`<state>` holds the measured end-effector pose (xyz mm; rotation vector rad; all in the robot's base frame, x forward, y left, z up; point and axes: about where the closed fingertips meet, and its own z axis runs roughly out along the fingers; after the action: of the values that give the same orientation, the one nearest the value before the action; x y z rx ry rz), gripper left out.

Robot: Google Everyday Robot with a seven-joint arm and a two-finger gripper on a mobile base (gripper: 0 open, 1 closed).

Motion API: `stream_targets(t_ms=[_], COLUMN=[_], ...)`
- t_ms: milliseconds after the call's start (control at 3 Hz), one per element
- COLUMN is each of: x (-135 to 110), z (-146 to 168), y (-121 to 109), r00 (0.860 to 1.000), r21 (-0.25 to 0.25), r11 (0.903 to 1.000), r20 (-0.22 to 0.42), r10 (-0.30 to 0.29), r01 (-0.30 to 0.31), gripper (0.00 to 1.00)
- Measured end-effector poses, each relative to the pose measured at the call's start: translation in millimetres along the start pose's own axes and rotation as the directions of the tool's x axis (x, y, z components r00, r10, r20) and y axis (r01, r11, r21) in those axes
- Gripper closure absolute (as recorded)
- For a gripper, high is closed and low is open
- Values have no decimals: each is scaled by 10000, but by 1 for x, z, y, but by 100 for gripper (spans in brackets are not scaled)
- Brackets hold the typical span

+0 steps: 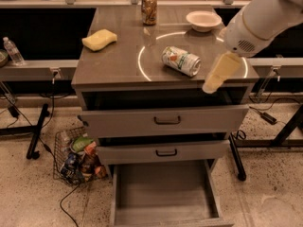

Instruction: Place 7up can into bottom drawer

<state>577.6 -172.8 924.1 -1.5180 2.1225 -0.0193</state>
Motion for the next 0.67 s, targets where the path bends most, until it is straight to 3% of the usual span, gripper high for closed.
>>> stream_targets(t_ms=[333,667], x=[-18,-34], z=[34,69], y=[-28,-48], r00=[9968,9879], r21=[197,60], r11=[9990,9953], r20=[689,1226], r10=[395,954], r01=[-409,-969], gripper=[0,0])
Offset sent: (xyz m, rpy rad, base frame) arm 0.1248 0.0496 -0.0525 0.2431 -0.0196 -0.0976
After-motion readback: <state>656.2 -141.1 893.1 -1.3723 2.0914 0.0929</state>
